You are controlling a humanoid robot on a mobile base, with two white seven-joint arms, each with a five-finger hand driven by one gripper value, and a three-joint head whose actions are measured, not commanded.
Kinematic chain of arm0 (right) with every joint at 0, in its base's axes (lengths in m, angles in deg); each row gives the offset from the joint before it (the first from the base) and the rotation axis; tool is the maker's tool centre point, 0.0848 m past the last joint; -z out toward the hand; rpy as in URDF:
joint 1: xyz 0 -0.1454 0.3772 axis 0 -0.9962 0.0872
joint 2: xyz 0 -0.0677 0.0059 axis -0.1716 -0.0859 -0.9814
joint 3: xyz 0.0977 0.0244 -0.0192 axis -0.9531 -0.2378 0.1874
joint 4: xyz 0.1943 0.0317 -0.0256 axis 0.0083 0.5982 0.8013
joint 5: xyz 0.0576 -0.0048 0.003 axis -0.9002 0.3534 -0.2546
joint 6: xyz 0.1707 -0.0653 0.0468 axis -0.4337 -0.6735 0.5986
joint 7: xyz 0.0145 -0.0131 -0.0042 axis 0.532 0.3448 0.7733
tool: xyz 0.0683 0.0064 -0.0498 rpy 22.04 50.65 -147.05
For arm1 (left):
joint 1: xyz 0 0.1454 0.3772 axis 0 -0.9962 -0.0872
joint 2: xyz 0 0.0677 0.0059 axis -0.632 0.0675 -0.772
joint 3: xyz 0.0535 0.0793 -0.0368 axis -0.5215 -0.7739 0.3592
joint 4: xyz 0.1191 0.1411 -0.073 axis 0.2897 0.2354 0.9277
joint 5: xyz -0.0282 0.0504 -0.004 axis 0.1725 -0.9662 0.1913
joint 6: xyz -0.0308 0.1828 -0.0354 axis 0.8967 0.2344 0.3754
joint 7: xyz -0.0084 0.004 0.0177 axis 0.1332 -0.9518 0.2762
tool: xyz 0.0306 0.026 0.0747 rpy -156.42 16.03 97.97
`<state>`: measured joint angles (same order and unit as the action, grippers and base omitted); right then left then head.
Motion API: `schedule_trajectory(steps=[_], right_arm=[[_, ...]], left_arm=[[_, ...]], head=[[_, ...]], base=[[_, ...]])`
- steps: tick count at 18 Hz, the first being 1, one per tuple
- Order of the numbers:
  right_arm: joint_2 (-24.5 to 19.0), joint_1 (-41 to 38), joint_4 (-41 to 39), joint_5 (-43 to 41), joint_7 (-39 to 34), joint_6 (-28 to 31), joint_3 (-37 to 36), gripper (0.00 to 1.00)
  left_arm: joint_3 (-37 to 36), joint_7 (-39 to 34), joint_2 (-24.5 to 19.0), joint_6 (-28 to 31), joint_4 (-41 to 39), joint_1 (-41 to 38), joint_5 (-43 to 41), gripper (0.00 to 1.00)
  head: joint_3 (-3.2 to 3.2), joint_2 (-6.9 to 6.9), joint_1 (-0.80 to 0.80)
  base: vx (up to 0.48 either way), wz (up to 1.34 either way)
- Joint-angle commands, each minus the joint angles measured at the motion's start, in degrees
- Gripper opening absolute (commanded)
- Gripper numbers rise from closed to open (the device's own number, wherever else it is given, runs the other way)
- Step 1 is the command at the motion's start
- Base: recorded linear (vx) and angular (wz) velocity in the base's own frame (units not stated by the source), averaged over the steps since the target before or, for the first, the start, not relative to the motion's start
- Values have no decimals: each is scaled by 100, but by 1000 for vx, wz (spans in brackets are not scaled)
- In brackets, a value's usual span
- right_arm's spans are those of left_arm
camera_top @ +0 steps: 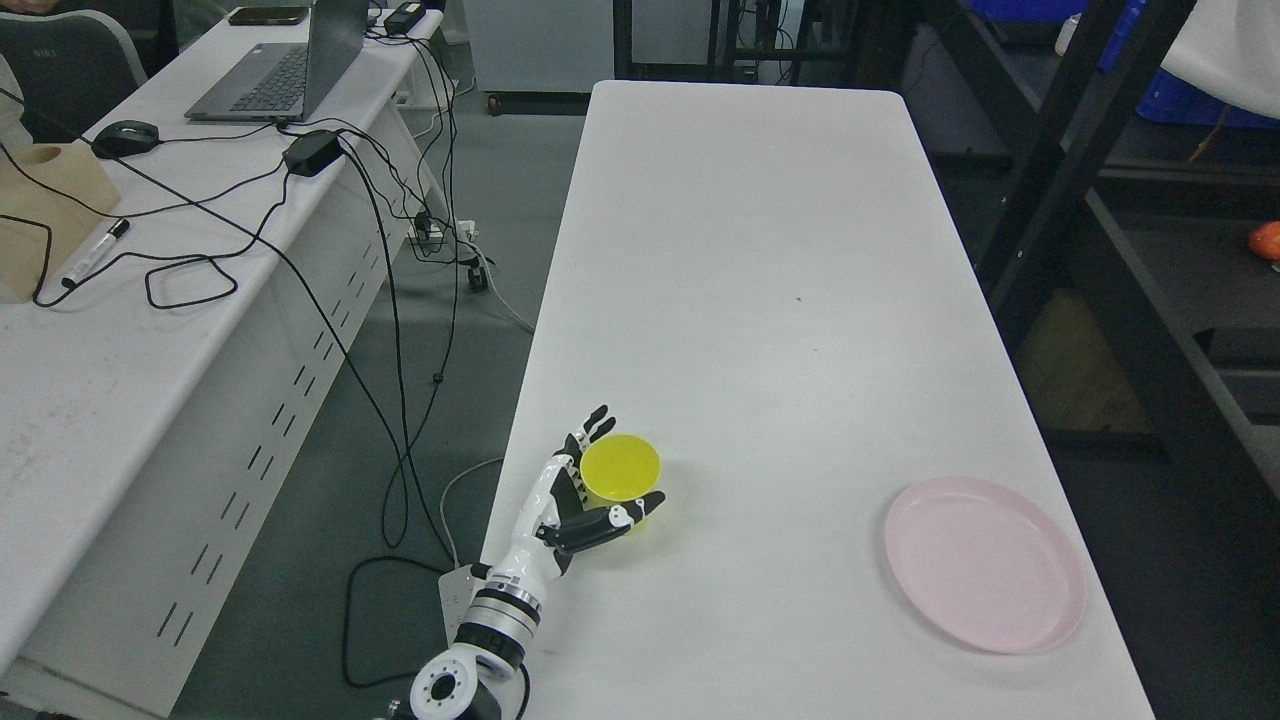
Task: Place yellow IKEA cup on middle right shelf
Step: 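Close the left hand fingers around the yellow cup, then lift the yellow cup off the table with the left hand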
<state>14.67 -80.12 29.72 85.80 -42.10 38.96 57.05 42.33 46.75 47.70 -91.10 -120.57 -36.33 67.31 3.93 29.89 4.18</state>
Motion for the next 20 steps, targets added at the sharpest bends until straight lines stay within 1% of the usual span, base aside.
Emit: schedule_trajectory(steps=[1,2,4,6,7,8,9,10,14,15,17,20], right_arm=[[100,-79,0,-141,4,4,97,99],[100,-79,0,-141,4,4,97,99],[100,-79,0,-141,4,4,97,99],[100,-79,0,-141,4,4,97,99],[100,-79,0,-141,4,4,97,99],[100,-79,0,-141,4,4,97,99],[100,-79,0,-141,4,4,97,99],[100,-79,0,-141,4,4,97,99],[100,-79,0,-141,4,4,97,99],[100,-79,0,-141,4,4,97,99],[100,-79,0,-141,4,4,97,99],[100,-79,0,-141,4,4,97,99]], left_arm=[[-66,-1,-100,20,405,83,-215,92],[-40,-1,-100,11,405,83,-215,85],[22,-1,-100,-76,387,74,-198,66],[197,-1,-100,-252,361,65,-180,45],[258,-1,-100,-488,361,48,-119,29],[276,-1,-100,-812,352,21,-6,15],[285,-1,-100,-1041,300,-14,65,6],[329,-1,-100,-1157,160,-58,75,1],[557,-1,-100,-1167,-1271,-479,75,0],[601,-1,-100,-1167,-1491,-523,75,0],[724,-1,-100,-1184,-1774,-533,75,0],[786,8,-100,-1193,-1915,-524,75,0]], head=[[0,0,0],[0,0,0],[0,0,0],[0,0,0],[0,0,0],[0,0,0],[0,0,0],[0,0,0],[0,0,0],[0,0,0],[0,0,0],[0,0,0]], base=[[0,0],[0,0],[0,0],[0,0],[0,0],[0,0],[0,0],[0,0],[0,0],[0,0],[0,0],[0,0]])
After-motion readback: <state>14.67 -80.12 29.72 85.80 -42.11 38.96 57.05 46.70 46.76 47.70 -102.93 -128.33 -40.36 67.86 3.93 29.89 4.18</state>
